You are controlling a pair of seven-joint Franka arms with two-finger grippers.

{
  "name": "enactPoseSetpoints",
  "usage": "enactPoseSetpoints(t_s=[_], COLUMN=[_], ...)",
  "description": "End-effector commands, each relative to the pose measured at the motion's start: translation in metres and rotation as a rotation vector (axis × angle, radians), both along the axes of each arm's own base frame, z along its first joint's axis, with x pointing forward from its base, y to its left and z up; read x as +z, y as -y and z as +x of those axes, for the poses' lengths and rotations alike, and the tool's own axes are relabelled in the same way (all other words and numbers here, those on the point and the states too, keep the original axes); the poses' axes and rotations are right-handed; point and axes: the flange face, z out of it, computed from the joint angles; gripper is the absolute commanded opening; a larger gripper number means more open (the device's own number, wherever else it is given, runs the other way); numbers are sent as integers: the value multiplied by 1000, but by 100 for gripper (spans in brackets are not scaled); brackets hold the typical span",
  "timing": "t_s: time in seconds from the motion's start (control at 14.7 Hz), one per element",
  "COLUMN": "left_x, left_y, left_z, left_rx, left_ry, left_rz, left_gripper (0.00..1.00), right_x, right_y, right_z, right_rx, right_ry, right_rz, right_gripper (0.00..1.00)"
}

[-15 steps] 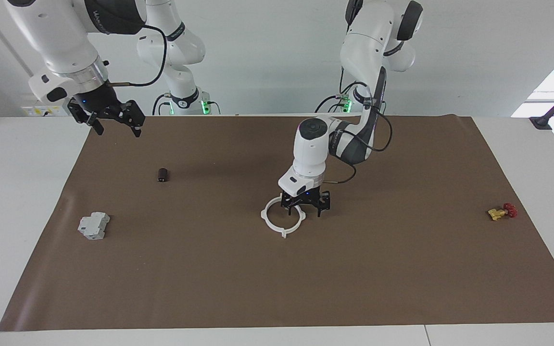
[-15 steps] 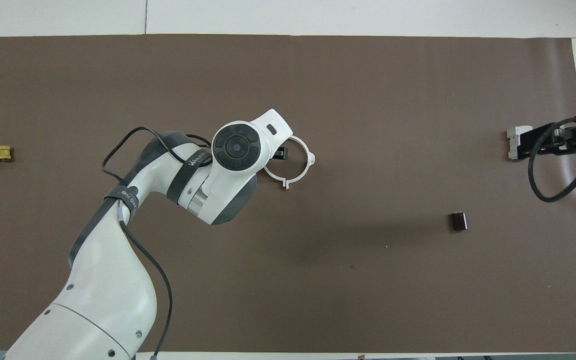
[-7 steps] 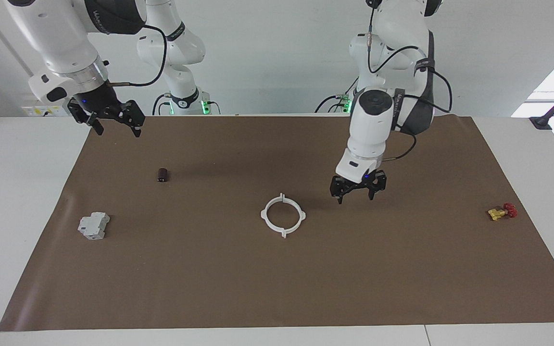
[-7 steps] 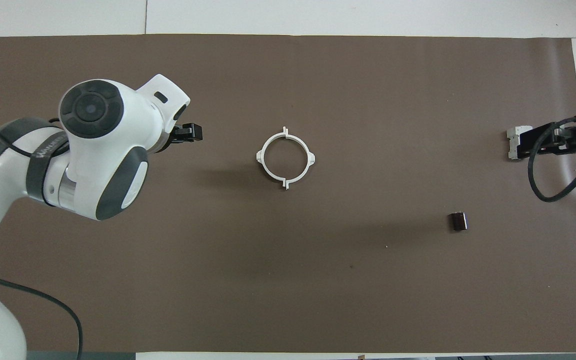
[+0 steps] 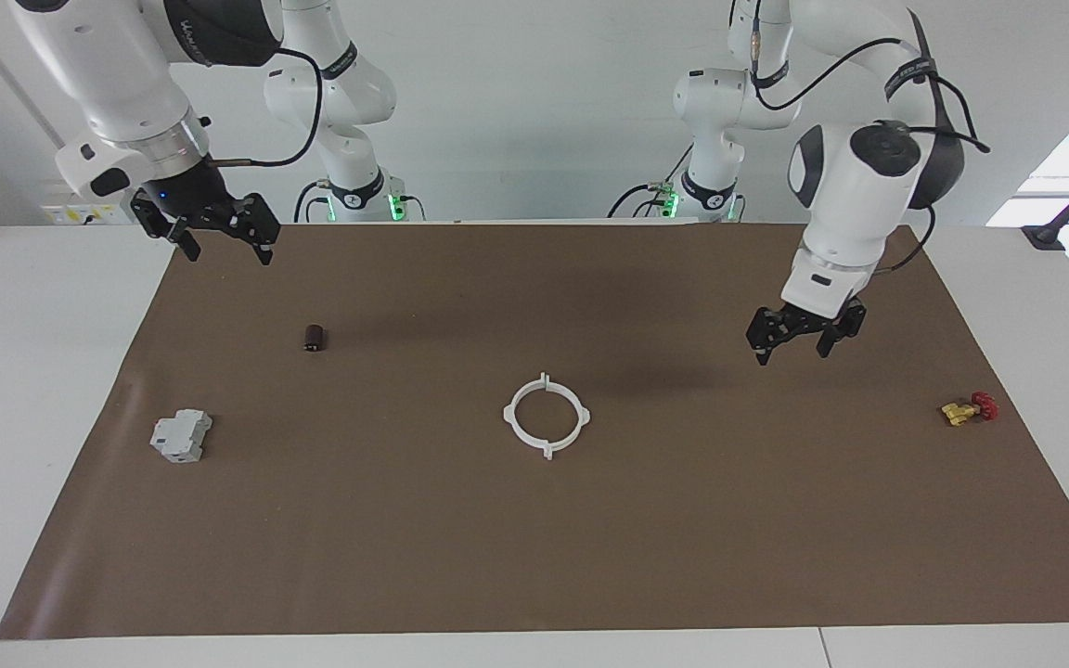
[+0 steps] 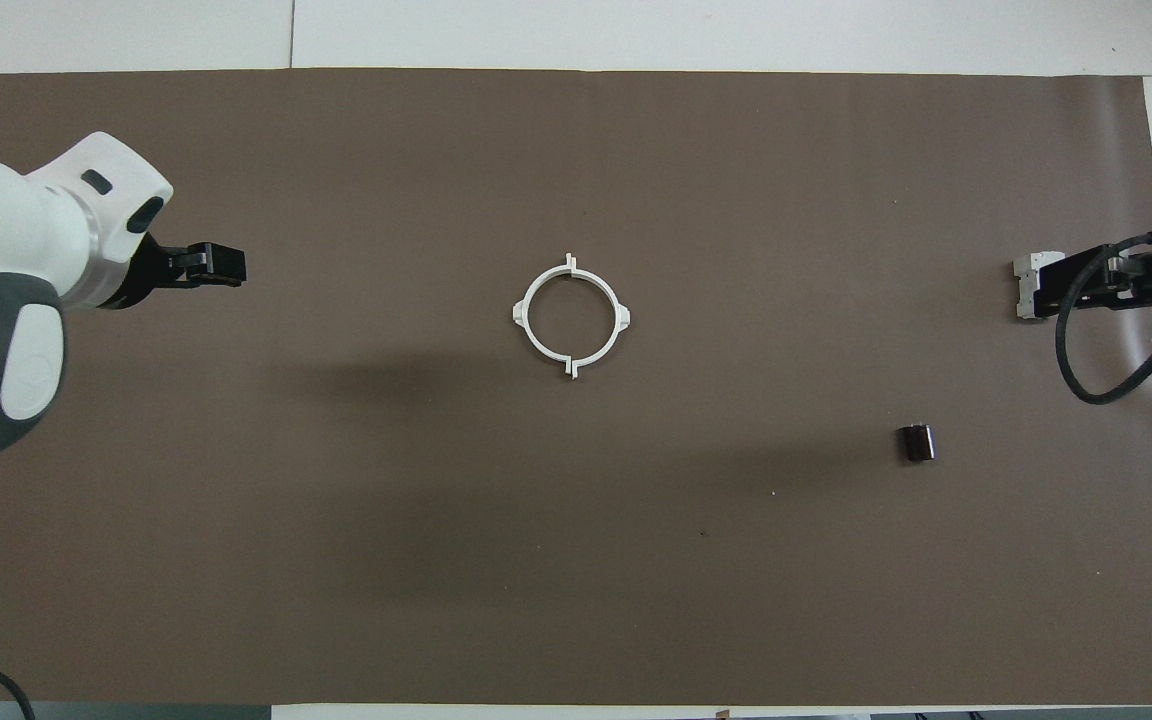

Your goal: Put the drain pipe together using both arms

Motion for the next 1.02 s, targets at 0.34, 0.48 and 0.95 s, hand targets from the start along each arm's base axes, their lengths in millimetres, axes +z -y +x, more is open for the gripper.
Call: enactPoseSetpoints(t_s=[0.34,0.48,0.95], left_x=[85,103,116], left_y=[-68,-80,-92], left_z=[-1,6,-9], left_rx=[-39,-18,3], left_ry=[-47,-71,-134], left_rz=[-32,-35,-63], left_gripper=[100,100,100], right_x=[2,3,3], right_y=[-1,-2,-2], right_z=[-1,-1,-1], right_rx=[19,20,19], right_ry=[14,17,17], right_rz=[9,11,11], right_gripper=[100,100,100])
